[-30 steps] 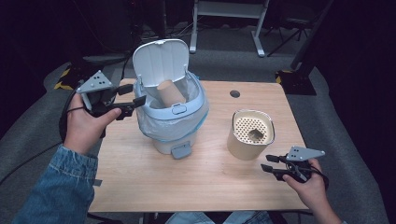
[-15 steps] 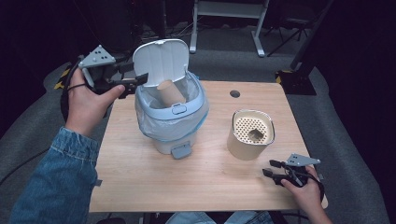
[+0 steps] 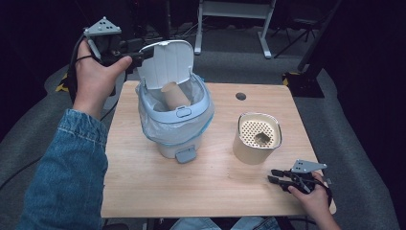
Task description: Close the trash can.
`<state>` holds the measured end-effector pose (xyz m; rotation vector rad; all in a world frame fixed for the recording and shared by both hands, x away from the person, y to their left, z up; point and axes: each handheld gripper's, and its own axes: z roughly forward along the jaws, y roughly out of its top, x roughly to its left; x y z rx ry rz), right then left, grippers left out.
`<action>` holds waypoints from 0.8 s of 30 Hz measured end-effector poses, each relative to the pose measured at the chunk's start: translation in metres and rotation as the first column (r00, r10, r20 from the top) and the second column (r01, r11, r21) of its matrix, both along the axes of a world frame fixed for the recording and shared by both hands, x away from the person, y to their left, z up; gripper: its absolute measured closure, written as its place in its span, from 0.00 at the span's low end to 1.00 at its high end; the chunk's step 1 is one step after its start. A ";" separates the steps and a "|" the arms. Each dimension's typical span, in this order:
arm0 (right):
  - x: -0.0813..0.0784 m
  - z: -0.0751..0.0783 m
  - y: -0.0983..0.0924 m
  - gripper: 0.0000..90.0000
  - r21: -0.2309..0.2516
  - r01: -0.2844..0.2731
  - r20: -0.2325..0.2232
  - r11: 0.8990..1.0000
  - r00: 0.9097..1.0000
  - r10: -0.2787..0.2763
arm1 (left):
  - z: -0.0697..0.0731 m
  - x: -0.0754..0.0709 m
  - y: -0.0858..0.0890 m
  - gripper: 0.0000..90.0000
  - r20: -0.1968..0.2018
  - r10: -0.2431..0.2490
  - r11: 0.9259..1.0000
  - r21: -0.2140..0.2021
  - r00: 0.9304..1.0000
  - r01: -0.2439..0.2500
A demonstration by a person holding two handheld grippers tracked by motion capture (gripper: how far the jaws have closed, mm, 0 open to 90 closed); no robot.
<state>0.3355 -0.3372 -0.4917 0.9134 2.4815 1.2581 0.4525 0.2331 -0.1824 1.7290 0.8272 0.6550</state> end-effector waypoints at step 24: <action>0.000 -0.002 0.002 0.65 0.021 -0.010 -0.015 1.000 1.000 0.010 | -0.020 -0.013 -0.028 0.67 -0.135 -0.221 0.975 -0.035 0.966 0.219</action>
